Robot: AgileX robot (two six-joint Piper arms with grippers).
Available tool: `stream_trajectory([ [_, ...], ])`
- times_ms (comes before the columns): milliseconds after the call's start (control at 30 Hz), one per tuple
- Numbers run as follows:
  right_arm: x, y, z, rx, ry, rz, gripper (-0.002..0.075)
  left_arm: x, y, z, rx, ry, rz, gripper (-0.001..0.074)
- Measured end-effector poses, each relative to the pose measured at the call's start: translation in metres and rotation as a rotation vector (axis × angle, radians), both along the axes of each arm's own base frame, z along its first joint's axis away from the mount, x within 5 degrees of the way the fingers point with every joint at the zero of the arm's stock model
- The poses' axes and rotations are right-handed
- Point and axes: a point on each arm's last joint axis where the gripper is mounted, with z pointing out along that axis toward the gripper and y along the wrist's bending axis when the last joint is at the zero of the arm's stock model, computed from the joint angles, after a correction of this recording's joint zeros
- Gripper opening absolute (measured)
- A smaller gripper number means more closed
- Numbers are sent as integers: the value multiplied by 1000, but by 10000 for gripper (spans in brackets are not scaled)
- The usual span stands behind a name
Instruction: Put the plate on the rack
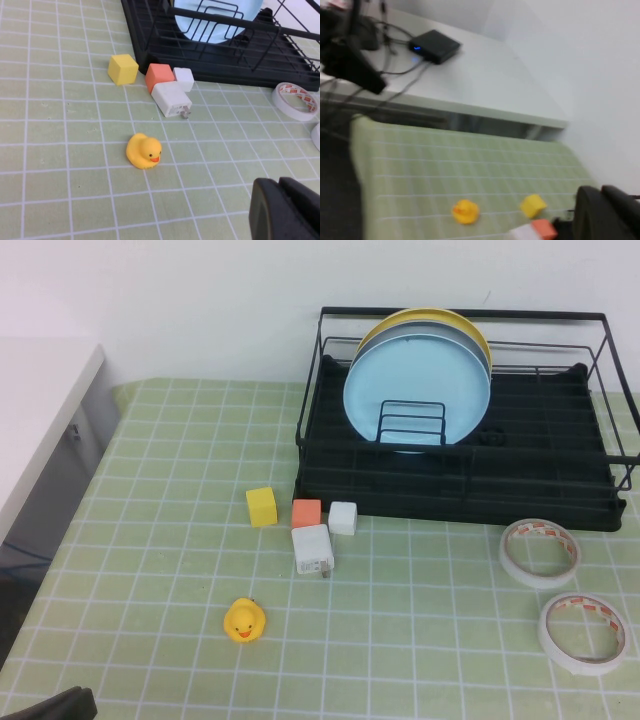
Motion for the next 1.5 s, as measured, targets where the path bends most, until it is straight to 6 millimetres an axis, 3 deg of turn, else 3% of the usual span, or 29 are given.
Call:
stream_trajectory([
  [133,-8,0,-5,-11,111,4,9,0,0,0,1,4,-4,-1],
  [233,-8,-3,-4,37,196,-87,9,-1,-1,-1,2,10,-10,-1],
  [500,-15,-14,-1,136,117,-312,9,-2,-2,-2,4,25,-25,-1],
  [1067,-40,-43,-92,285,4,-706,9,-4,-4,-4,8,52,-52,-1],
  [1300,-44,-70,-151,283,249,-1071,9,-4,-4,-4,9,56,-56,-1],
  [1500,-50,-83,-182,290,227,-1254,9,-4,-4,-5,9,58,-58,-1],
])
